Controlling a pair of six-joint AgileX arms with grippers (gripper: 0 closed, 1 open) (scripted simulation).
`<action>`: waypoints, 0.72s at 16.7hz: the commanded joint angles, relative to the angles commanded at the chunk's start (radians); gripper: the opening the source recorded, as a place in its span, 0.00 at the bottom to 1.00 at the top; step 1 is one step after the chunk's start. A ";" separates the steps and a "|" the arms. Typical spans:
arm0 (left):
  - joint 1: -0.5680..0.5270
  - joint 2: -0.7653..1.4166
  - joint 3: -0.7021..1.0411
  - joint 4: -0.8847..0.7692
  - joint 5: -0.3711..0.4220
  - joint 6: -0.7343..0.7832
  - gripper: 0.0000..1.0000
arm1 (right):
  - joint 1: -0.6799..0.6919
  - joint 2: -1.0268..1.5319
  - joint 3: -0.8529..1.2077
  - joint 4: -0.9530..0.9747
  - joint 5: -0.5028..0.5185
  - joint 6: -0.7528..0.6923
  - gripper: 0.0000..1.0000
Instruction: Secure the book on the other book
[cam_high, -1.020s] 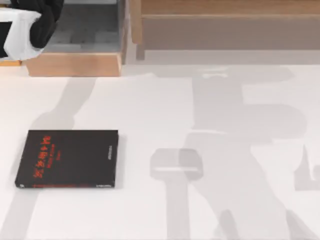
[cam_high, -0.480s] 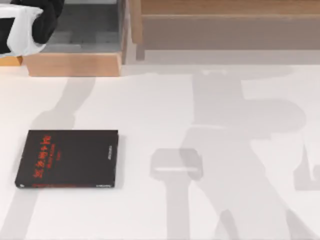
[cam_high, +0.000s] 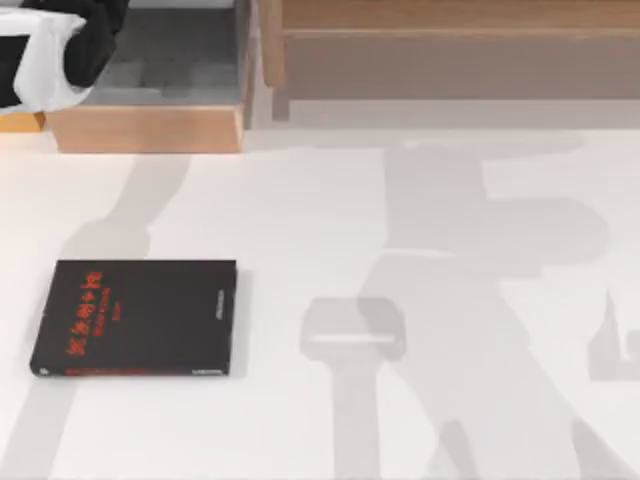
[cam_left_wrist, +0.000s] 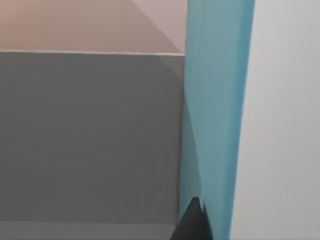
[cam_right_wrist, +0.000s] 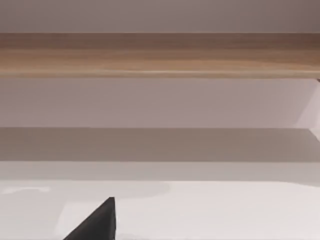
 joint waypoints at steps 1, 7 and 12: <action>0.000 0.000 0.000 0.000 0.000 0.000 0.10 | 0.000 0.000 0.000 0.000 0.000 0.000 1.00; 0.000 0.000 0.000 0.000 0.000 0.000 0.00 | 0.000 0.000 0.000 0.000 0.000 0.000 1.00; -0.003 -0.005 -0.002 -0.001 -0.001 0.001 0.00 | 0.000 0.000 0.000 0.000 0.000 0.000 1.00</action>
